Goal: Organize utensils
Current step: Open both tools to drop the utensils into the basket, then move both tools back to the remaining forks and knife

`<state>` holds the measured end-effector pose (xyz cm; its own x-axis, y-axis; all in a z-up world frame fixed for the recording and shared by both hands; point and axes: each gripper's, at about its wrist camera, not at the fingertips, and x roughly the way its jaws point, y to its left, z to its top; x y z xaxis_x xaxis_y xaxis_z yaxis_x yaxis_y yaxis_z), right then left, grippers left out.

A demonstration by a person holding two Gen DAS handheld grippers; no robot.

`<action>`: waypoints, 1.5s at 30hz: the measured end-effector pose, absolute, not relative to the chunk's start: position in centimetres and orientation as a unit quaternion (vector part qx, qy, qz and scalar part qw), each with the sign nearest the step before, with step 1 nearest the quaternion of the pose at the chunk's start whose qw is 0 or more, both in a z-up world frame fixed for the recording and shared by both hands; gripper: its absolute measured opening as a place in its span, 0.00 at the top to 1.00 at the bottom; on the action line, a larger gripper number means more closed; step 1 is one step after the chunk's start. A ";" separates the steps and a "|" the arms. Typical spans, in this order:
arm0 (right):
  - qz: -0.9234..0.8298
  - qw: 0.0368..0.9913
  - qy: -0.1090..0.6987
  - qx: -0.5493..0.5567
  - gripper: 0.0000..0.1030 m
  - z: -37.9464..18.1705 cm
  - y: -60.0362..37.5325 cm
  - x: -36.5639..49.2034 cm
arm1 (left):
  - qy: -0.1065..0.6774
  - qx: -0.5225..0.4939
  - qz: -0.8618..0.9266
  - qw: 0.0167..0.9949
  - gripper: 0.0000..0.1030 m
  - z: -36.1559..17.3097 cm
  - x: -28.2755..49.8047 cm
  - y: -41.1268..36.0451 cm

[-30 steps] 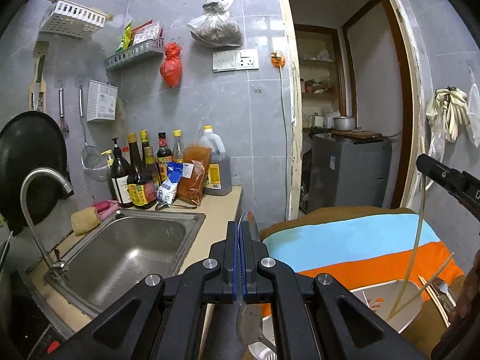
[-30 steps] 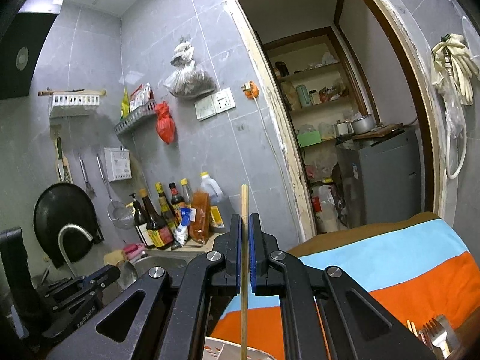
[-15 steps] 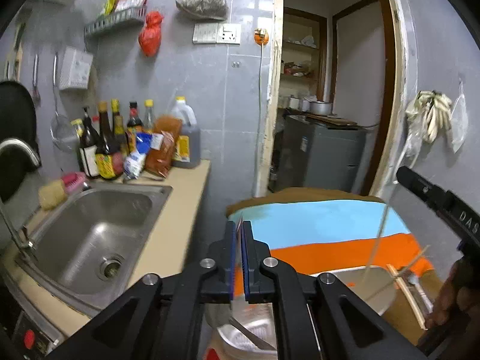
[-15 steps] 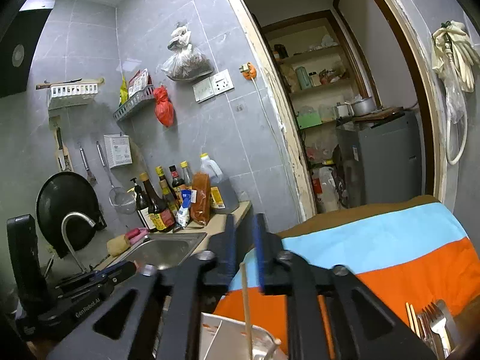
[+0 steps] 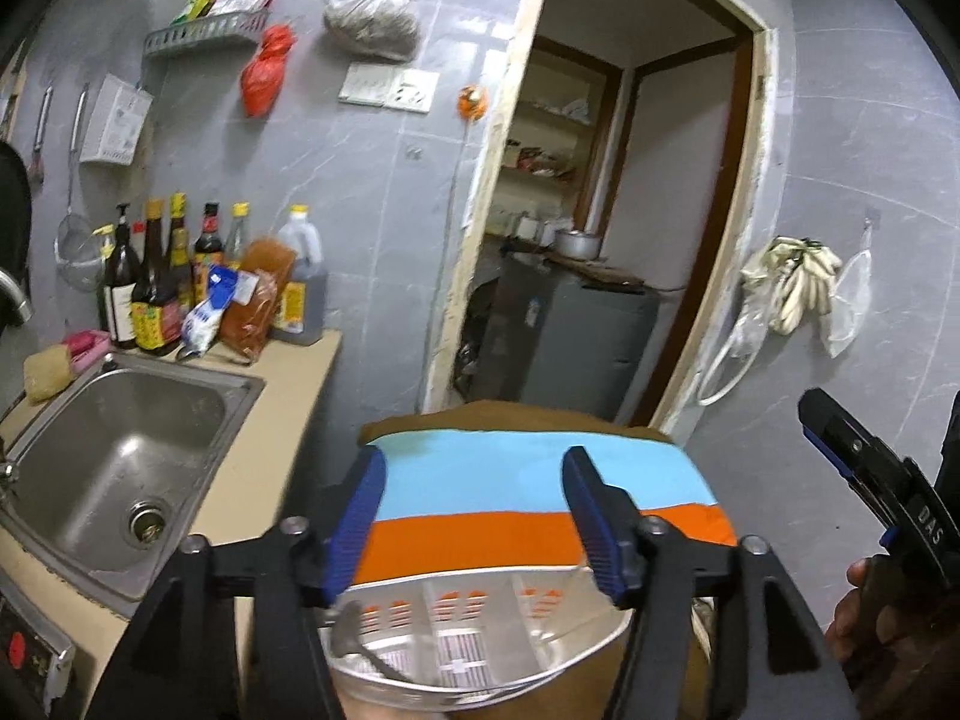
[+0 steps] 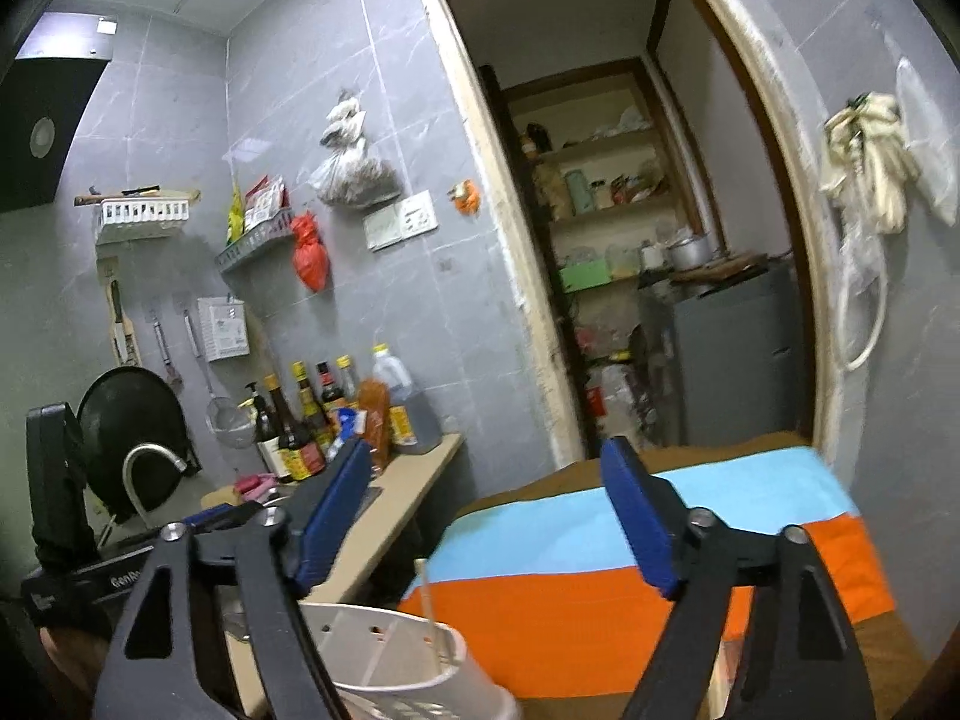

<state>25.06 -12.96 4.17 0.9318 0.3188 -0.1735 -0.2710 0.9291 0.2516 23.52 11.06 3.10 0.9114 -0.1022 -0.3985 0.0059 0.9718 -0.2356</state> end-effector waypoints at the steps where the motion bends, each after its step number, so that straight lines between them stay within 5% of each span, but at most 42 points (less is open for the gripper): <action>1: 0.145 0.978 0.104 0.108 0.21 4.6 -13.6 24.8 | 0.203 -0.114 -0.030 0.972 0.33 3.4 23.4 10.4; 4: 0.125 0.982 0.098 0.098 0.10 5.4 -15.6 23.7 | 0.187 -0.113 -0.036 0.975 0.20 4.4 23.1 8.7; 16: 0.059 0.989 0.108 0.077 0.02 6.0 -23.7 22.1 | 0.165 -0.088 -0.063 0.980 0.01 5.0 23.2 0.5; 29: 0.051 0.985 0.153 0.060 0.02 2.3 -31.6 24.0 | 0.173 -0.059 -0.075 0.980 0.01 2.1 23.7 -8.0; 42: 0.070 0.961 0.253 0.086 0.02 -6.4 -36.7 28.4 | 0.267 -0.053 -0.082 0.959 0.01 -5.5 27.6 -13.1; 45: 0.084 0.947 0.300 0.075 0.12 -9.1 -36.4 30.0 | 0.304 -0.064 -0.083 0.947 0.01 -7.2 29.0 -13.1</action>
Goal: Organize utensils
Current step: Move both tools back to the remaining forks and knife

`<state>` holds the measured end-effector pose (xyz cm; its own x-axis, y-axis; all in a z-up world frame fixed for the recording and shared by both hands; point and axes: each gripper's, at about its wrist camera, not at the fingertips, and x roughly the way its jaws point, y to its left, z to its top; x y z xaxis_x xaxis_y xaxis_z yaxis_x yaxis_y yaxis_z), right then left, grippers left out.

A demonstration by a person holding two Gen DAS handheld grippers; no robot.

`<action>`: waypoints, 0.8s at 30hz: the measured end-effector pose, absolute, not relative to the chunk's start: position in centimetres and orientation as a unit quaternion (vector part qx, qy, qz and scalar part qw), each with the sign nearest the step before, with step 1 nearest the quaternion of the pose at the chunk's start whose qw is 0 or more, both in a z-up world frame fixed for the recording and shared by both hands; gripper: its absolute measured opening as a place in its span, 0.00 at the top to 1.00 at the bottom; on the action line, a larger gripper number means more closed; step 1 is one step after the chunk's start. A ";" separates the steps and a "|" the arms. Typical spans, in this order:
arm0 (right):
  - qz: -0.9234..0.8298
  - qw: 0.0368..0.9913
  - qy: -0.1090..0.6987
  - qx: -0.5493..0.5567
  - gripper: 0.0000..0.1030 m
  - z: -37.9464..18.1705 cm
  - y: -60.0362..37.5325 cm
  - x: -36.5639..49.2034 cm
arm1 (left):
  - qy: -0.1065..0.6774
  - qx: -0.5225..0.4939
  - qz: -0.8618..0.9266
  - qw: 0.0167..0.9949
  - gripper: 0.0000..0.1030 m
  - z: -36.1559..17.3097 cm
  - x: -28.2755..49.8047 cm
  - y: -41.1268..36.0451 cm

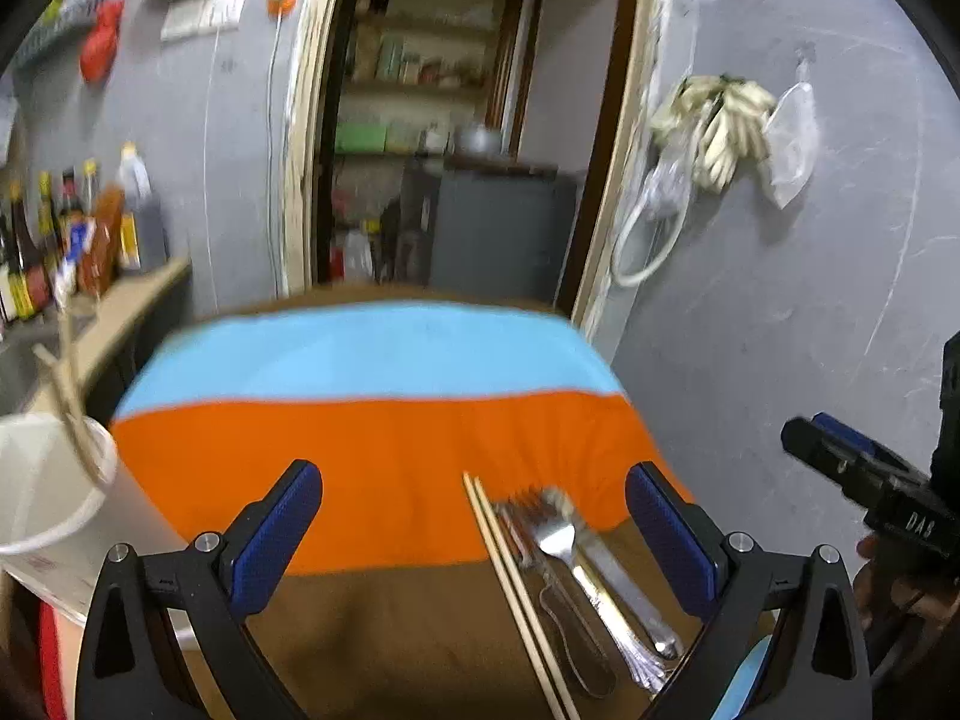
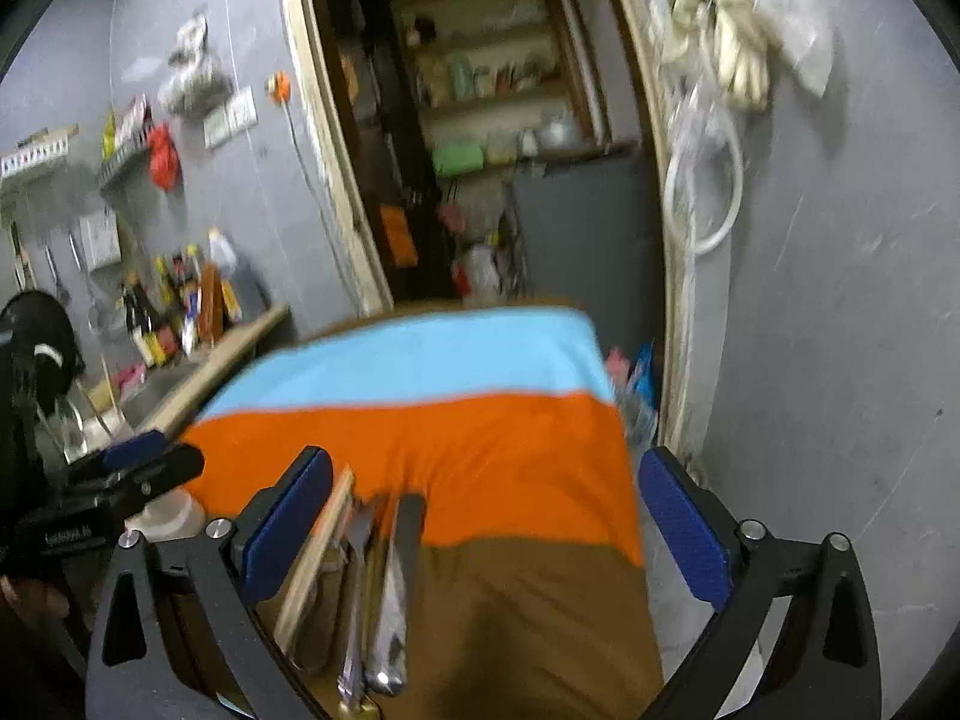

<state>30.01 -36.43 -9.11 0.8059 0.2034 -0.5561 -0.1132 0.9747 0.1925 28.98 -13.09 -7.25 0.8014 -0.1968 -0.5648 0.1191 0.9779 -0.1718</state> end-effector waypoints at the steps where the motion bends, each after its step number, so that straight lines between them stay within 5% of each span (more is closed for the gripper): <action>1: 0.088 0.942 0.318 0.067 0.19 -10.0 -36.1 30.7 | 0.315 -0.067 -0.082 0.943 0.02 -7.8 29.4 -13.1; 14: 0.150 0.908 0.388 0.037 0.49 -16.2 -32.4 34.1 | 0.420 -0.066 -0.101 0.899 0.49 -14.5 34.0 -14.3; 24: 0.175 0.887 0.428 0.001 0.49 -18.1 -29.9 35.8 | 0.456 -0.065 -0.094 0.883 0.52 -16.3 35.5 -14.4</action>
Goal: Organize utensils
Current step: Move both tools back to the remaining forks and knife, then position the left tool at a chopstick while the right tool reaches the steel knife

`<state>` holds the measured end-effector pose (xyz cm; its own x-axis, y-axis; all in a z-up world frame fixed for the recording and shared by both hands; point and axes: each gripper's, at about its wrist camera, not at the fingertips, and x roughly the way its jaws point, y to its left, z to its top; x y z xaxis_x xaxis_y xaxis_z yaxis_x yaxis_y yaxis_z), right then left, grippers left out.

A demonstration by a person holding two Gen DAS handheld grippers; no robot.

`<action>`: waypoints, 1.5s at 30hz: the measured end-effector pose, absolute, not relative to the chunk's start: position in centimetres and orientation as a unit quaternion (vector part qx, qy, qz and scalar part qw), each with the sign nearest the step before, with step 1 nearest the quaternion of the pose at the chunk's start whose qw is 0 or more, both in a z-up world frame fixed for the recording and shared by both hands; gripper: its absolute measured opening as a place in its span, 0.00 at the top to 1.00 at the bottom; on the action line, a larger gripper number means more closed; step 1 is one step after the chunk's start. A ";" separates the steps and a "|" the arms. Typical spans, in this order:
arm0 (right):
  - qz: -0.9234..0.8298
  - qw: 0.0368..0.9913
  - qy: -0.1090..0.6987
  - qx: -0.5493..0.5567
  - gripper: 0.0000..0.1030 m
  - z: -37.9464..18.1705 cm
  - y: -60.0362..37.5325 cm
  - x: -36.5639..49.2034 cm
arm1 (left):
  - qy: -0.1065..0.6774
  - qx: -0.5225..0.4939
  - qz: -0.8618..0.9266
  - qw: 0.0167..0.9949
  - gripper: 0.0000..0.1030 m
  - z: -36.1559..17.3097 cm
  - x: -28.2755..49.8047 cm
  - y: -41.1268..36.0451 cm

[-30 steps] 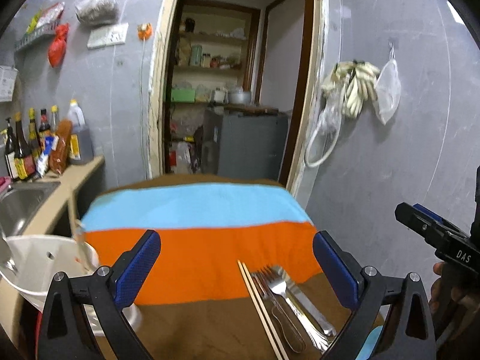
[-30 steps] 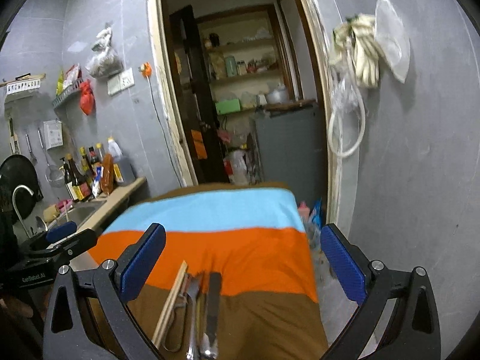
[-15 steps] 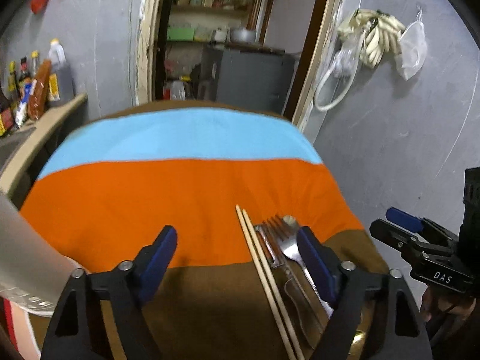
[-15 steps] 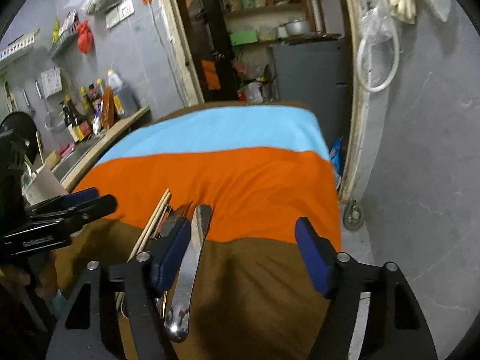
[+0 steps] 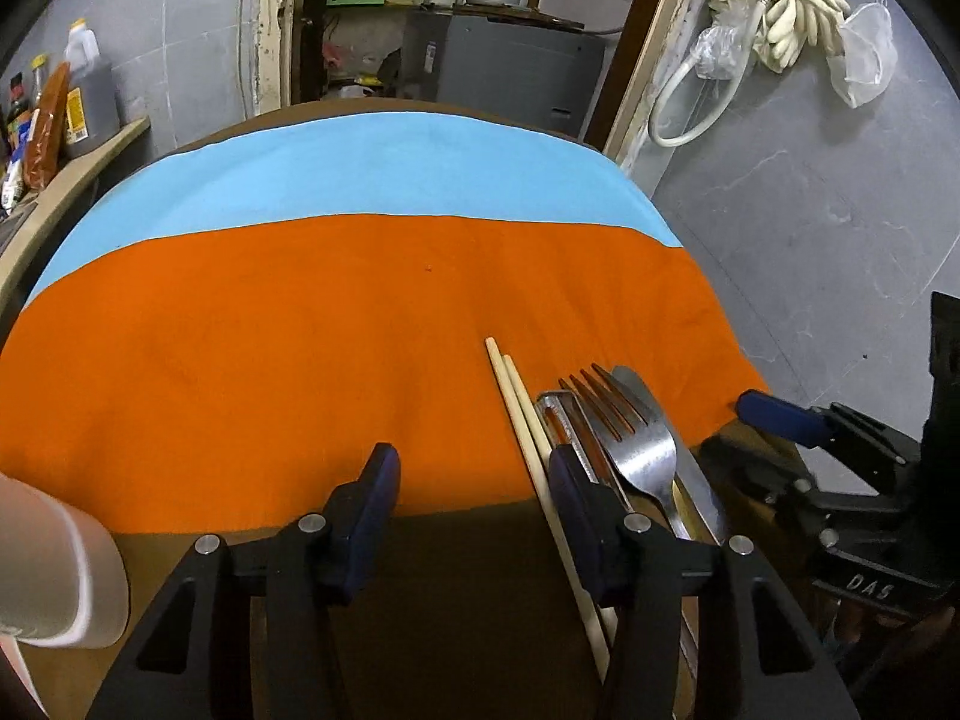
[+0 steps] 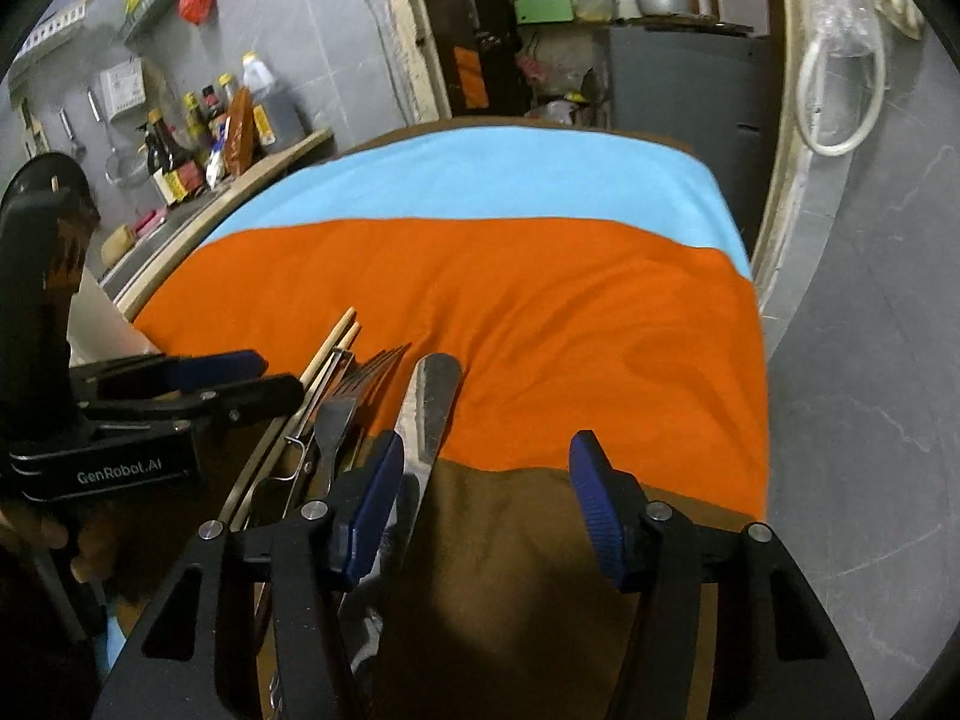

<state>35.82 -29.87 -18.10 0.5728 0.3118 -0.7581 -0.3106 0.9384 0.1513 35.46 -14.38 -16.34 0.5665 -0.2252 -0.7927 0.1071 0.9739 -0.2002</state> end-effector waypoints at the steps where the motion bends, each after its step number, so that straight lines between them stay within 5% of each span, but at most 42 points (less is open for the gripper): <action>1: 0.179 0.885 0.429 -0.002 0.49 -18.1 -29.8 35.9 | 0.457 -0.065 -0.096 0.882 0.52 -16.4 35.6 -14.4; 9: 0.184 0.877 0.442 -0.033 0.49 -18.4 -28.7 36.4 | 0.472 -0.074 -0.110 0.872 0.60 -16.2 36.2 -14.2; 14: 0.165 0.876 0.452 -0.032 0.62 -18.1 -29.7 36.3 | 0.485 -0.062 -0.111 0.865 0.63 -16.1 36.3 -14.6; 25: 0.188 0.863 0.469 0.012 0.63 -19.1 -30.3 38.5 | 0.504 -0.041 -0.123 0.854 0.72 -16.2 38.1 -15.8; 31: 0.209 0.847 0.486 0.055 0.82 -19.7 -30.3 37.6 | 0.519 -0.039 -0.142 0.842 0.90 -15.9 38.1 -16.0; 39: 0.213 0.830 0.506 0.095 0.84 -20.5 -30.8 38.3 | 0.540 -0.068 -0.158 0.824 0.91 -16.2 38.5 -15.4; 45: 0.211 0.827 0.511 0.104 0.98 -20.2 -29.8 38.1 | 0.548 -0.093 -0.149 0.818 0.95 -16.2 38.6 -14.8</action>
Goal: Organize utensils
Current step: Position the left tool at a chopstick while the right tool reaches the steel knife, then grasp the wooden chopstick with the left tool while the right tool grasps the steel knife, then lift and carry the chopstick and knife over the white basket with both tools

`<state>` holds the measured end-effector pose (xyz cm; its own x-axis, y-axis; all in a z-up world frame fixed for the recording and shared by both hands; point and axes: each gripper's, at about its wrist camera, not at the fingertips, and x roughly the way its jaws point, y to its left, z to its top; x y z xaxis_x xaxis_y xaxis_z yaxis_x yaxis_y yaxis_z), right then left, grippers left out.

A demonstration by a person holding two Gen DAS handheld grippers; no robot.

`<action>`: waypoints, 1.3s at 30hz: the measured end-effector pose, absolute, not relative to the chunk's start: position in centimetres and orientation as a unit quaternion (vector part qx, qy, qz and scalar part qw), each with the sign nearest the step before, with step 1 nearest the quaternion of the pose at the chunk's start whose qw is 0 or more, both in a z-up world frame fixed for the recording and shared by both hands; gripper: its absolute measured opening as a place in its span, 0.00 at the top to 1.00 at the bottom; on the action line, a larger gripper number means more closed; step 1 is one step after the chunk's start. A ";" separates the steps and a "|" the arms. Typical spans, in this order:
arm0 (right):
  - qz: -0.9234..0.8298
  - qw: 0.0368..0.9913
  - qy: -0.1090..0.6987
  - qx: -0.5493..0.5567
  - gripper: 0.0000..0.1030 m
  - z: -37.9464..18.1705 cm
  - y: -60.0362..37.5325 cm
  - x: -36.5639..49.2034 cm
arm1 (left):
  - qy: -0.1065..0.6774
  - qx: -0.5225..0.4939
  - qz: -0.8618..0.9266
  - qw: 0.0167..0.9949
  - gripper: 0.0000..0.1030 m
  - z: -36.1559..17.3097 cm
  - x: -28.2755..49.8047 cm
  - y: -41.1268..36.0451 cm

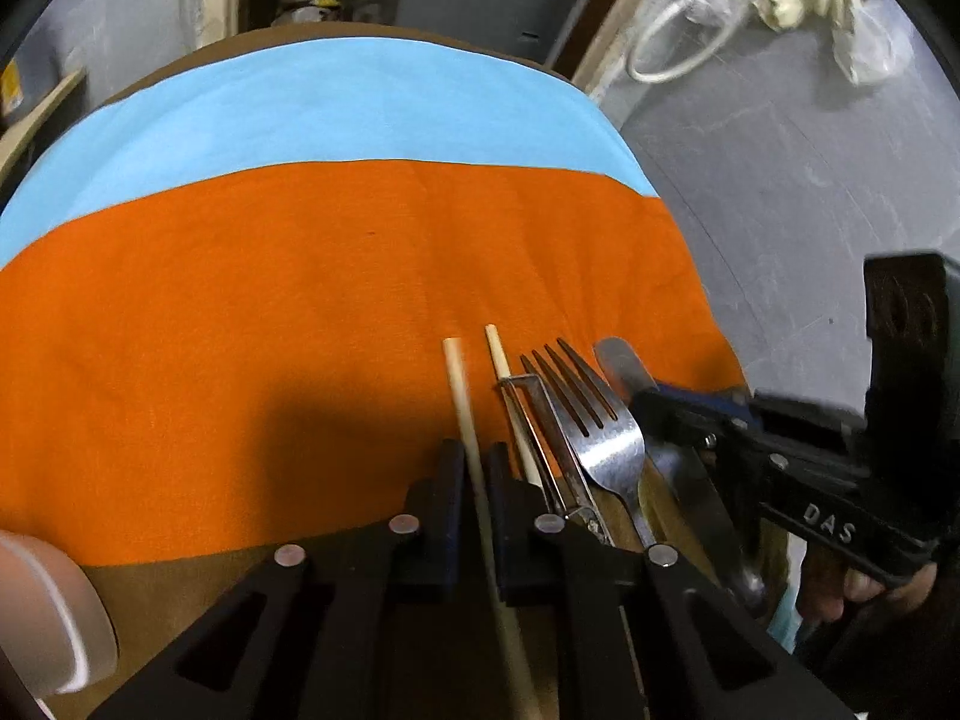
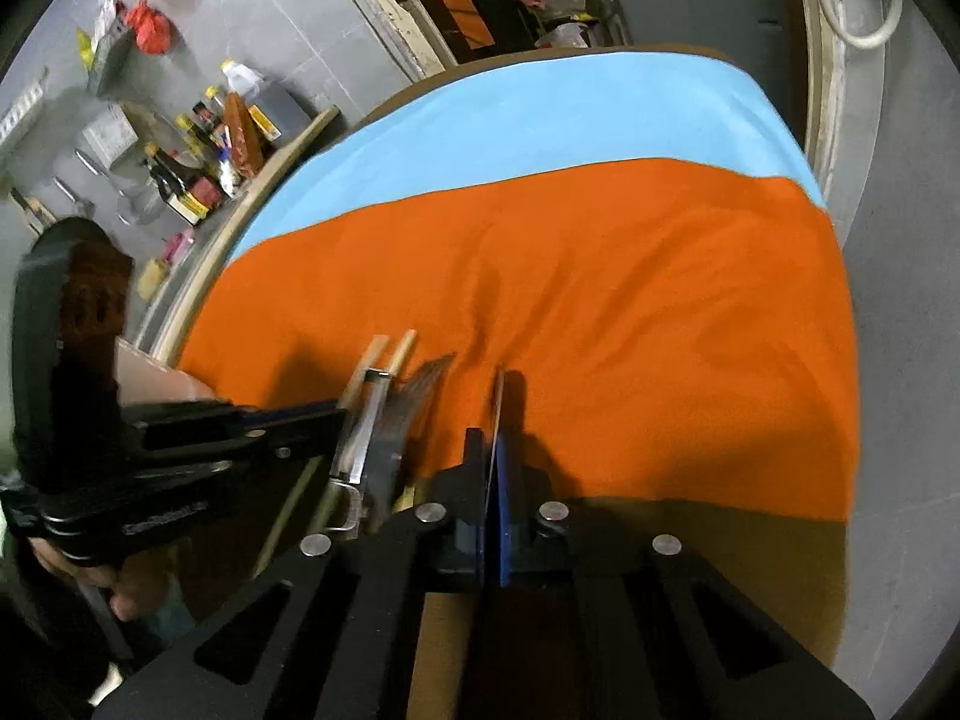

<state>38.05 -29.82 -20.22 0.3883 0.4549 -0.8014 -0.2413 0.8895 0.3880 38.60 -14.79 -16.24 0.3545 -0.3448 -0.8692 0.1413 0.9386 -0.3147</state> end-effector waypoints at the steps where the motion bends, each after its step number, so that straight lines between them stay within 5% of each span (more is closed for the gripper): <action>1: 0.210 0.827 0.511 0.103 0.98 -20.1 -29.6 37.8 | 0.546 -0.112 -0.148 0.817 0.95 -16.2 38.4 -14.3; 26: 0.105 0.928 0.338 0.120 0.99 -7.0 -28.0 26.1 | 0.371 -0.190 -0.158 0.895 0.95 -3.6 26.9 -4.4; 39: 0.194 0.942 0.250 0.110 0.99 2.6 -18.0 25.2 | 0.247 -0.228 -0.066 0.939 0.95 2.9 24.7 9.6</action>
<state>25.16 -18.01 2.56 0.7995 0.4199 -0.4295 -0.3102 0.9010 0.3034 24.65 9.64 2.95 0.8688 -0.2364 -0.4351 0.0110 0.8877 -0.4603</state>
